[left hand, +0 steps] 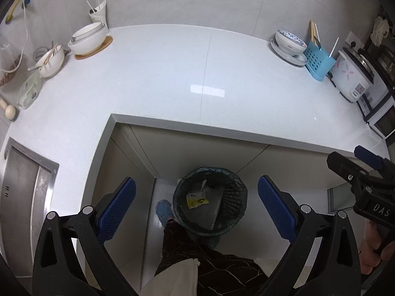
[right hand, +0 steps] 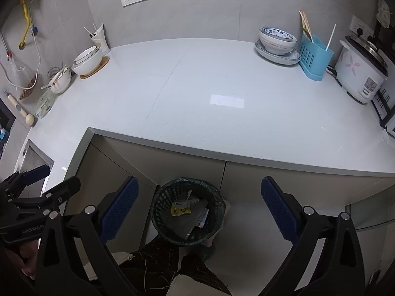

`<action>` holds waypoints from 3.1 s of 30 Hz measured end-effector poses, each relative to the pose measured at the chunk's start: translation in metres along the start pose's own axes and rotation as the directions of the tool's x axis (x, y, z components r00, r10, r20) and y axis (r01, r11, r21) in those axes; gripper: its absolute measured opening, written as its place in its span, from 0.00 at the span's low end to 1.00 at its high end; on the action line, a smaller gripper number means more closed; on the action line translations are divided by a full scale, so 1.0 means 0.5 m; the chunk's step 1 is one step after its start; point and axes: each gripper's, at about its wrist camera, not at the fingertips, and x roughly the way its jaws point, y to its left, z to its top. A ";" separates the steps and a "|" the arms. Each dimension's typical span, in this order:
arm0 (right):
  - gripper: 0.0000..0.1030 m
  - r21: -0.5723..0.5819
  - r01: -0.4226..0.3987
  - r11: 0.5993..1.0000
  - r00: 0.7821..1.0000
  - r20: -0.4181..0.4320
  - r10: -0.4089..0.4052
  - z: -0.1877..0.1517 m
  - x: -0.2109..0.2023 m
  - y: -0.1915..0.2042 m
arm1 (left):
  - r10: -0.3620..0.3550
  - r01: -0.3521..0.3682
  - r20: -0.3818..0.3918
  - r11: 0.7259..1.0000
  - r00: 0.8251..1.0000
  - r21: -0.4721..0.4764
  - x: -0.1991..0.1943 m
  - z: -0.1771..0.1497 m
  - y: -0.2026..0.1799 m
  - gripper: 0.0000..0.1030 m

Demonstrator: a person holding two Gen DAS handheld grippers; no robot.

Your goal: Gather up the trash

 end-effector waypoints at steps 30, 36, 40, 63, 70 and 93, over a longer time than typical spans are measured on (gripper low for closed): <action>0.92 0.026 0.013 1.000 0.999 -0.040 -0.012 -0.001 0.007 -0.028 | -0.028 0.028 -0.046 1.000 0.999 -0.008 0.018 0.001 -0.018 0.94; 0.93 0.027 0.016 1.000 0.999 -0.048 -0.015 0.000 0.008 -0.028 | -0.036 0.035 -0.049 0.999 0.998 -0.011 0.020 0.004 -0.021 0.94; 0.92 0.026 0.017 1.000 0.999 -0.050 -0.016 0.001 0.007 -0.029 | -0.037 0.037 -0.046 0.999 0.998 -0.009 0.018 0.007 -0.024 0.94; 0.92 0.019 0.009 1.000 0.998 -0.056 -0.008 0.001 0.014 -0.024 | 0.013 -0.013 -0.041 1.000 0.999 -0.003 0.014 0.011 -0.023 0.94; 0.92 0.013 0.005 1.000 0.998 -0.065 -0.005 -0.002 0.019 -0.015 | 0.040 -0.040 -0.041 0.999 0.998 0.000 0.013 0.009 -0.022 0.94; 0.92 0.010 -0.002 1.000 0.998 -0.069 0.003 -0.011 0.017 -0.012 | 0.066 -0.066 -0.037 0.998 0.997 -0.001 0.011 0.010 -0.023 0.94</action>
